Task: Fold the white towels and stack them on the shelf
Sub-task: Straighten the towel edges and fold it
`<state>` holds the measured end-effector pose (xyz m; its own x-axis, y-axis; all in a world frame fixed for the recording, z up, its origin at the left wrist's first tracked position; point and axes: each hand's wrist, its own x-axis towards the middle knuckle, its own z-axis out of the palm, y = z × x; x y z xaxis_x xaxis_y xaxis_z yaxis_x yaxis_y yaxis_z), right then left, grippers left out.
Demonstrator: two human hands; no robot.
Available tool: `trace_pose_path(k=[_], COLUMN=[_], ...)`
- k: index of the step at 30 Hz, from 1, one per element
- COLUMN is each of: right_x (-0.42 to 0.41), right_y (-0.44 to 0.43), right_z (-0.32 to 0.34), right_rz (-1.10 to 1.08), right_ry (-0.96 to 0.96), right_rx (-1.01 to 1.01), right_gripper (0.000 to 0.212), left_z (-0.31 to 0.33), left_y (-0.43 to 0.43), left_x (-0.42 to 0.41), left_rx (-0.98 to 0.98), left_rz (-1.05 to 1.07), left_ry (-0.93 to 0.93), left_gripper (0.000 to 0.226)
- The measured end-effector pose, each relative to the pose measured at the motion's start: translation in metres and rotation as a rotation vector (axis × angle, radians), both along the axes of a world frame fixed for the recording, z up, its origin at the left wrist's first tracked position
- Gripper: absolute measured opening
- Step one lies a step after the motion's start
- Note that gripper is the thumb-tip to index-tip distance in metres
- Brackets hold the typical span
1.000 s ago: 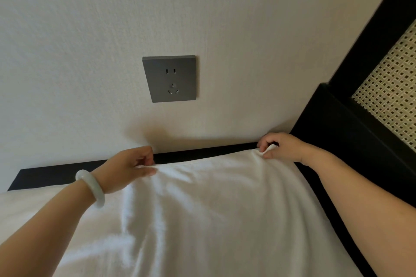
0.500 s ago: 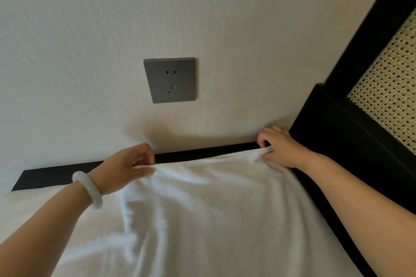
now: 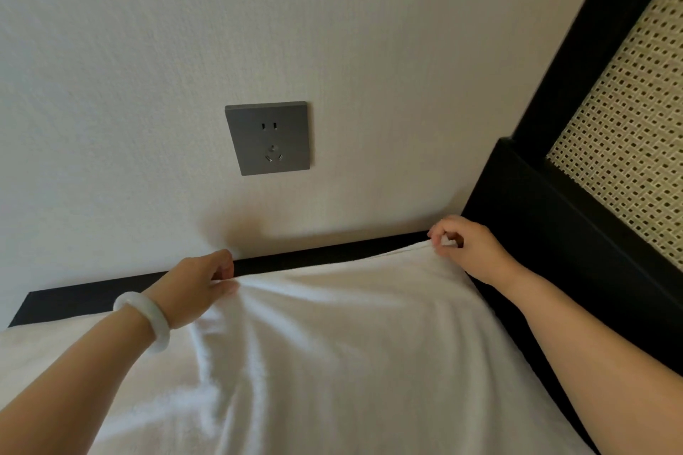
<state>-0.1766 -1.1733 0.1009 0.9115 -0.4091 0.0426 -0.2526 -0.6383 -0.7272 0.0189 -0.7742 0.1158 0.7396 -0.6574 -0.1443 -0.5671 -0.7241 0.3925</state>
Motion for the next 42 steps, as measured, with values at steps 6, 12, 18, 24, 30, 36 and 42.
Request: trace_pose_path(k=[6, 12, 18, 24, 30, 36, 42], right_x=[-0.001, 0.005, -0.024, -0.118, -0.022, -0.002, 0.031], right_y=[-0.005, 0.002, 0.026, 0.026, 0.045, 0.022, -0.007], right_z=[-0.001, 0.003, 0.052, 0.153, 0.087, 0.014, 0.011], right_rz=[-0.006, -0.165, -0.161, 0.268, -0.13, -0.294, -0.286], right_ry=[0.195, 0.124, 0.031, 0.572, 0.65, 0.419, 0.3], right_rx=[0.009, 0.1, 0.152, 0.025, -0.239, 0.106, 0.134], right_gripper=[0.028, 0.024, 0.027, 0.048, 0.011, 0.016, 0.013], left_z=[-0.004, -0.001, 0.031, 0.08, 0.029, -0.005, -0.002], left_y=[0.0, 0.003, 0.01, 0.043, -0.01, -0.02, -0.014], left_x=[0.002, 0.003, -0.018, -0.034, -0.026, -0.015, 0.017], left_rx=[-0.045, -0.078, -0.217, -0.321, 0.093, -0.035, -0.163], left_rz=[0.033, 0.037, 0.016, -0.124, -0.066, 0.078, 0.178], left_ry=[0.063, 0.099, 0.273, 0.792, 0.158, 0.194, 0.468], left_gripper=[0.02, 0.019, 0.006, 0.035, 0.02, 0.025, 0.03])
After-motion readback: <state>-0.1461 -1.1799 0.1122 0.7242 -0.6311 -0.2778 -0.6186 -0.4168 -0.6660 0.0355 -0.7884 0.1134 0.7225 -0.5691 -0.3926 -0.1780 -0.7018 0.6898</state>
